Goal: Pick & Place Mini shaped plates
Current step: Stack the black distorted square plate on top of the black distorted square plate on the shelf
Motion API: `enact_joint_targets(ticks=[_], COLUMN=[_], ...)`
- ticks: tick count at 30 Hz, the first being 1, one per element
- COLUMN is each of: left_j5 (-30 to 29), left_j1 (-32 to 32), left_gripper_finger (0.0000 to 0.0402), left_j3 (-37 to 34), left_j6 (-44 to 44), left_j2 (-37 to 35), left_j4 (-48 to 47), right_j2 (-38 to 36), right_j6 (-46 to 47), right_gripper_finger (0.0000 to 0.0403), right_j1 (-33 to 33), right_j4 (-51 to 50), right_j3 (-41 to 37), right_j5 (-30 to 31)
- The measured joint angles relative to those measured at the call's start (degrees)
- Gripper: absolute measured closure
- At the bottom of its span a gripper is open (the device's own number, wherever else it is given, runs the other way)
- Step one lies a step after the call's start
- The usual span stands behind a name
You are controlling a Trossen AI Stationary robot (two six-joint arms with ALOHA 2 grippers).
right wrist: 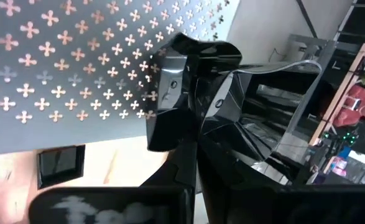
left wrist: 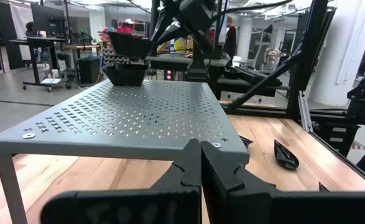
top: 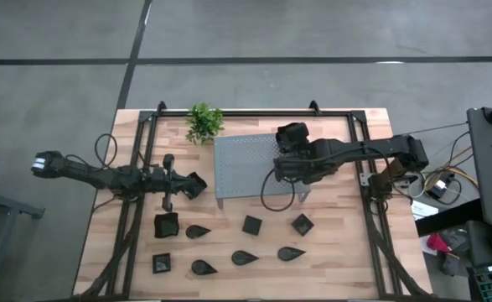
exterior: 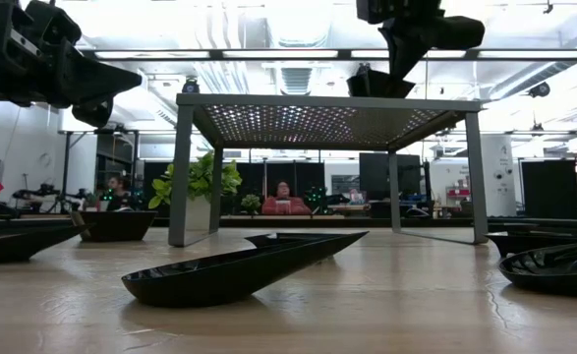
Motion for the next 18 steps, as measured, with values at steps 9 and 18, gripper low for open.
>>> enact_joint_targets(ticks=[9, 18], left_j5=[0.00, -0.01], left_j1=[-0.02, 0.00], left_gripper_finger=[0.0401, 0.0401], left_j3=[0.00, 0.00], left_j6=[0.00, 0.00], left_j2=[0.01, 0.00], left_j4=[-0.01, 0.00], right_j2=[-0.04, 0.22], right_j6=[1.77, 0.57], right_gripper_finger=[0.0394, 0.0386], right_j1=[-0.96, -1.25], right_j4=[1.30, 1.91], right_j3=[-0.01, -0.02], right_j5=[0.02, 0.04])
